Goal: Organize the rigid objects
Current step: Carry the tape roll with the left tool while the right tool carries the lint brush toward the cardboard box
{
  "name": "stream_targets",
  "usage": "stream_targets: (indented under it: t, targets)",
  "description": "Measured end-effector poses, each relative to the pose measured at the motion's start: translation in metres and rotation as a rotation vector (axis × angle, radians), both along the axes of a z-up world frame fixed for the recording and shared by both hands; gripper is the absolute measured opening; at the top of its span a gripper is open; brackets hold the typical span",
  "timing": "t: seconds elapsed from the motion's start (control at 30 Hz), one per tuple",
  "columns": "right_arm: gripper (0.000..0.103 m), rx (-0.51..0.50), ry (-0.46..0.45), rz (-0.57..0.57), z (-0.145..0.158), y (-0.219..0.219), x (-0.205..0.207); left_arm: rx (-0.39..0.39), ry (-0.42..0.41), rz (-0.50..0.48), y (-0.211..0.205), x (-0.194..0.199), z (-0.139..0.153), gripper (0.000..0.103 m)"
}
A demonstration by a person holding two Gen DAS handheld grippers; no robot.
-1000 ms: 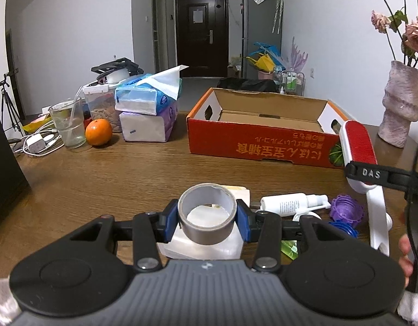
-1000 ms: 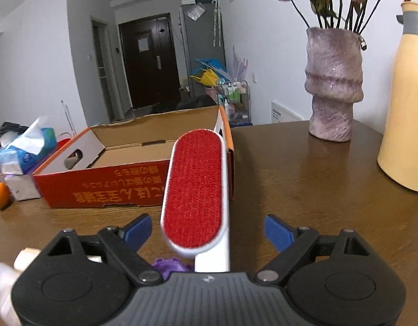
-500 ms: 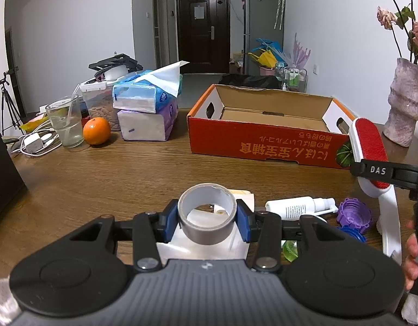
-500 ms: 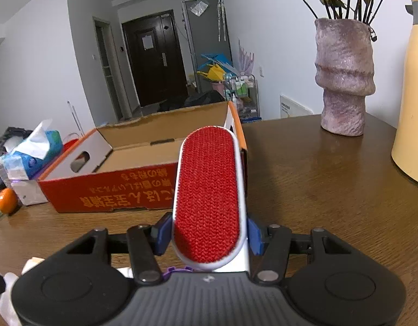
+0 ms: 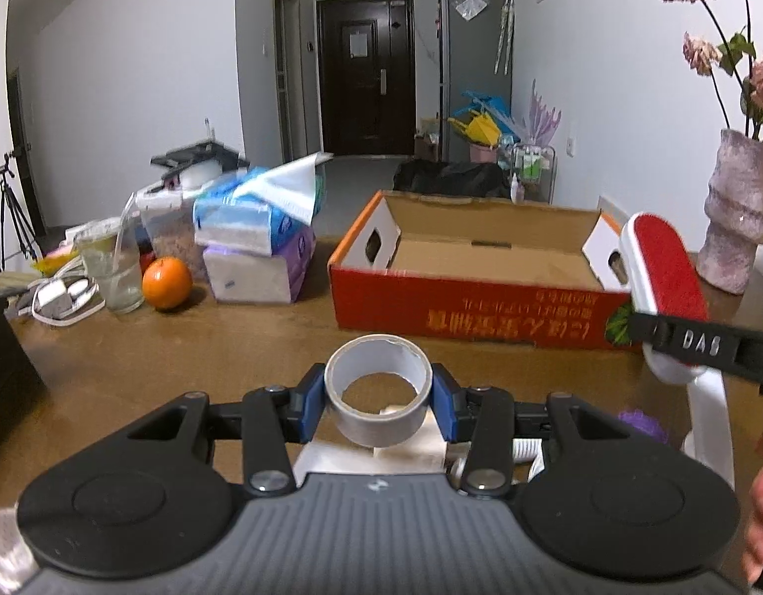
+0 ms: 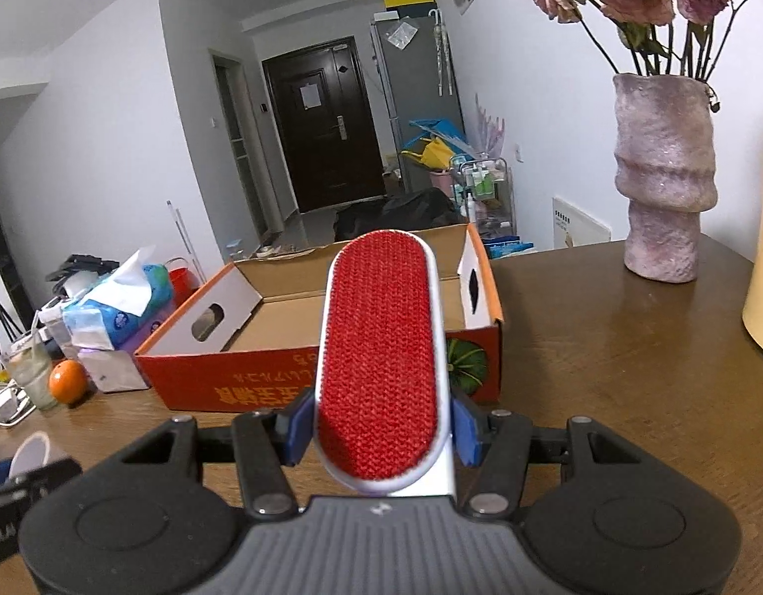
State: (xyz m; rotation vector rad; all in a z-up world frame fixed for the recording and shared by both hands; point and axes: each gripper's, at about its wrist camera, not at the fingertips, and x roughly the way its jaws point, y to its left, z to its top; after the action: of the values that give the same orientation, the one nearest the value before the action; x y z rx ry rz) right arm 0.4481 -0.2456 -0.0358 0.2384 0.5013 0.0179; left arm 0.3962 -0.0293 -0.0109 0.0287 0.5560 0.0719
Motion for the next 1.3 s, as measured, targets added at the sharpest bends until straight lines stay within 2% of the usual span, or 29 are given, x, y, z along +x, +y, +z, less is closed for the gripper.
stream_targets:
  t: [0.23, 0.47, 0.8, 1.1, 1.3]
  targets:
    - [0.055, 0.018, -0.008, 0.009, 0.011, 0.001, 0.014, 0.017, -0.046, 0.007, -0.013, 0.025, 0.02, 0.045]
    - [0.055, 0.046, -0.009, 0.01, 0.02, -0.001, 0.038, 0.029, -0.055, 0.016, -0.025, 0.059, 0.033, 0.045]
    - [0.055, 0.079, 0.005, -0.001, 0.03, -0.011, 0.082, 0.044, -0.031, 0.032, -0.037, 0.112, 0.033, 0.045]
    - [0.055, 0.092, 0.021, 0.007, 0.034, -0.019, 0.126, 0.092, -0.036, 0.031, -0.047, 0.166, 0.036, 0.045]
    - [0.055, 0.087, 0.046, 0.018, 0.03, -0.017, 0.15, 0.071, -0.012, 0.042, -0.049, 0.2, 0.035, 0.045]
